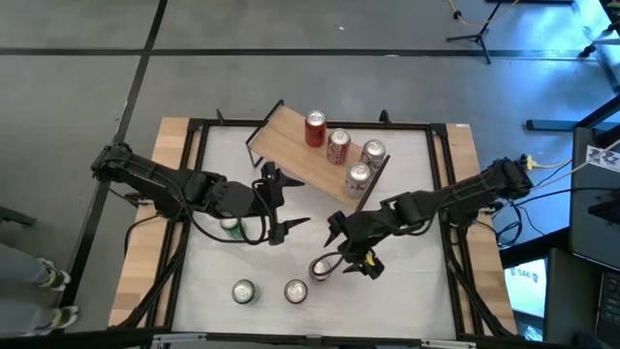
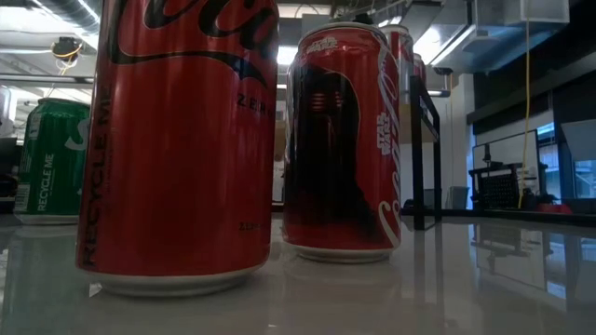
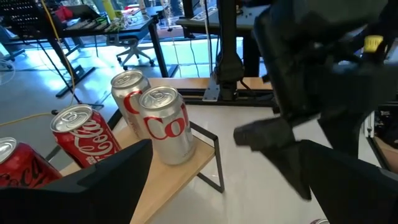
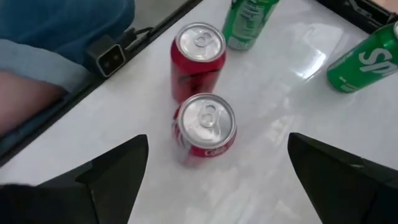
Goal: Place canned beverage on shelf
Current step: Put the red-white soda can on the shelf aligned with the other red-white soda cans
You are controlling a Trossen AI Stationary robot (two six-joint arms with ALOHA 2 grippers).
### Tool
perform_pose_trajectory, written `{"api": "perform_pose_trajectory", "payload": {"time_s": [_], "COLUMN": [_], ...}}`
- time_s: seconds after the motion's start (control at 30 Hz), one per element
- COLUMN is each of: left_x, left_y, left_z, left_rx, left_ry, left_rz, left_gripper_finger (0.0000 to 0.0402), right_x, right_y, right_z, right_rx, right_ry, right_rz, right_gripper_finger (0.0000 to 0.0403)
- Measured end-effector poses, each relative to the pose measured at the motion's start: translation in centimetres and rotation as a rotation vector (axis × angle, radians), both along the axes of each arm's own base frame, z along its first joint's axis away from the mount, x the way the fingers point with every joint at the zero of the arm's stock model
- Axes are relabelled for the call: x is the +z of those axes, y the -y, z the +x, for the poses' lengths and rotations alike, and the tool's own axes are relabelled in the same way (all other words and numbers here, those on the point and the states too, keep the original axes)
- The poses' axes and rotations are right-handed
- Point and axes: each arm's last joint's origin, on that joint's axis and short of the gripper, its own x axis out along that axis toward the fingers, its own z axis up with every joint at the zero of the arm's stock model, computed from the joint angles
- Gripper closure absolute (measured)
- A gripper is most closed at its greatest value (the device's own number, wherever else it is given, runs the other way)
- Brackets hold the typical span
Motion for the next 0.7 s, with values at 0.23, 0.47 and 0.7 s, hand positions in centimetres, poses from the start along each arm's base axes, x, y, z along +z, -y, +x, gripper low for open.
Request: {"api": "perform_pose_trajectory", "payload": {"time_s": [0.23,0.47,0.7], "left_x": [0.1,0.1,0.1], "left_y": [0.0,0.0,0.0], "left_z": [0.0,0.0,0.0], "left_rx": [0.000,0.000,0.000], "left_ry": [0.008,0.012,0.013], "left_rz": [-0.003,-0.005,-0.006], "left_gripper_finger": [0.0009,0.0009,0.0009], "right_x": [-2.1,-4.2,-5.2], "right_y": [-0.4,-1.1,-1.5], "right_z": [1.6,3.1,4.0], "right_rx": [0.033,0.085,0.143], "right_ry": [-0.003,-0.034,-0.019], "right_rz": [-0.040,0.005,0.056], "right_gripper_finger": [0.0022,0.0022,0.0022]}}
